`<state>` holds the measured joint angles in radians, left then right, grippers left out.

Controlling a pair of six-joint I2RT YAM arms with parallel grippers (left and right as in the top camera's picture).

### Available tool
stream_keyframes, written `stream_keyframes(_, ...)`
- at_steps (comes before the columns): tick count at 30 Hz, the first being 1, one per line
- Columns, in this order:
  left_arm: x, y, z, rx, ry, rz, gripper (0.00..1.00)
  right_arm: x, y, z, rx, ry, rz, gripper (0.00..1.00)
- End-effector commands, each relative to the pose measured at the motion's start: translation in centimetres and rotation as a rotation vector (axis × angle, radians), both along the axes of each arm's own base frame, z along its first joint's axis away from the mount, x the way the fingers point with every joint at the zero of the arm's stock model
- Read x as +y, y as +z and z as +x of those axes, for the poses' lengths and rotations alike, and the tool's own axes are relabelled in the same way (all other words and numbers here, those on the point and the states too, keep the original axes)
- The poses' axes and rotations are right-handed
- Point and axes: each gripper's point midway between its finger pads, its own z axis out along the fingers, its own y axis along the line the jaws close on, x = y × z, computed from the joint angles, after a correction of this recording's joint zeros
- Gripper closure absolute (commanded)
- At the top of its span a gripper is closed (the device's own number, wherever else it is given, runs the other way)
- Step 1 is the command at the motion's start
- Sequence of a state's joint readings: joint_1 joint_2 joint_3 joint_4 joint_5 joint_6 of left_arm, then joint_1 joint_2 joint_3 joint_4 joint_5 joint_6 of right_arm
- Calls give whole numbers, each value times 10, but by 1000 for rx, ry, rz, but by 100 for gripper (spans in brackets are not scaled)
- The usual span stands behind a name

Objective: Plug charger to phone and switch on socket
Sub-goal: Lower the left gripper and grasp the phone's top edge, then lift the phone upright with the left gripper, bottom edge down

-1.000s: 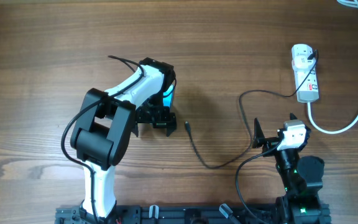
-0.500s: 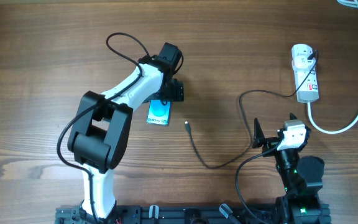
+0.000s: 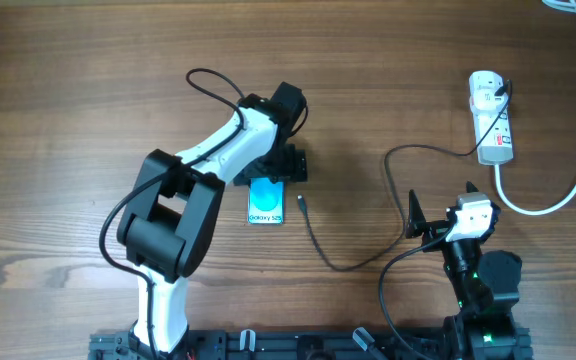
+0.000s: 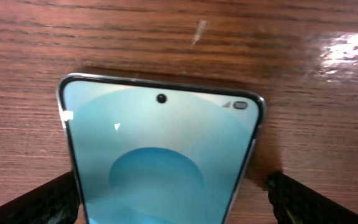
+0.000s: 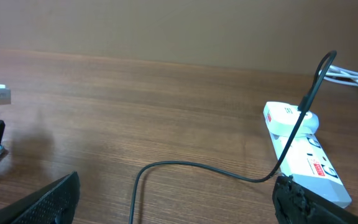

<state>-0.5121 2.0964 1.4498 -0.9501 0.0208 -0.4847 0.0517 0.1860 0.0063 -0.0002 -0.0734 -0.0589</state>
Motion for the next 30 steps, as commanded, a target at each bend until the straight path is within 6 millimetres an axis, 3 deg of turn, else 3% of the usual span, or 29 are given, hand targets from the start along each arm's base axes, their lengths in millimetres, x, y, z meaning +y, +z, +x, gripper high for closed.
stream_keyframes(1,1,-22,-12,54,10,17,0,0,1,0,-8,1,-18,0)
stream_keyframes(5,-2,-23,-6,30,-95,0,0,0,1,0,-8,1,-18,0)
stream_keyframes(9,-17,-23,23,-91,-118,-53,1,0,1,0,-8,1,-18,0)
stream_keyframes(11,-18,-22,25,-100,-118,-57,1,0,1,0,-8,1,-18,0)
stream_keyframes(15,-3,-23,-2,11,-170,-5,0,0,1,0,-8,1,-18,0)
stream_keyframes(27,3,-22,-13,58,-196,15,0,0,1,0,-8,1,-18,0)
stream_keyframes(30,4,-22,-14,66,-196,18,8,0,1,0,-8,1,-18,0)
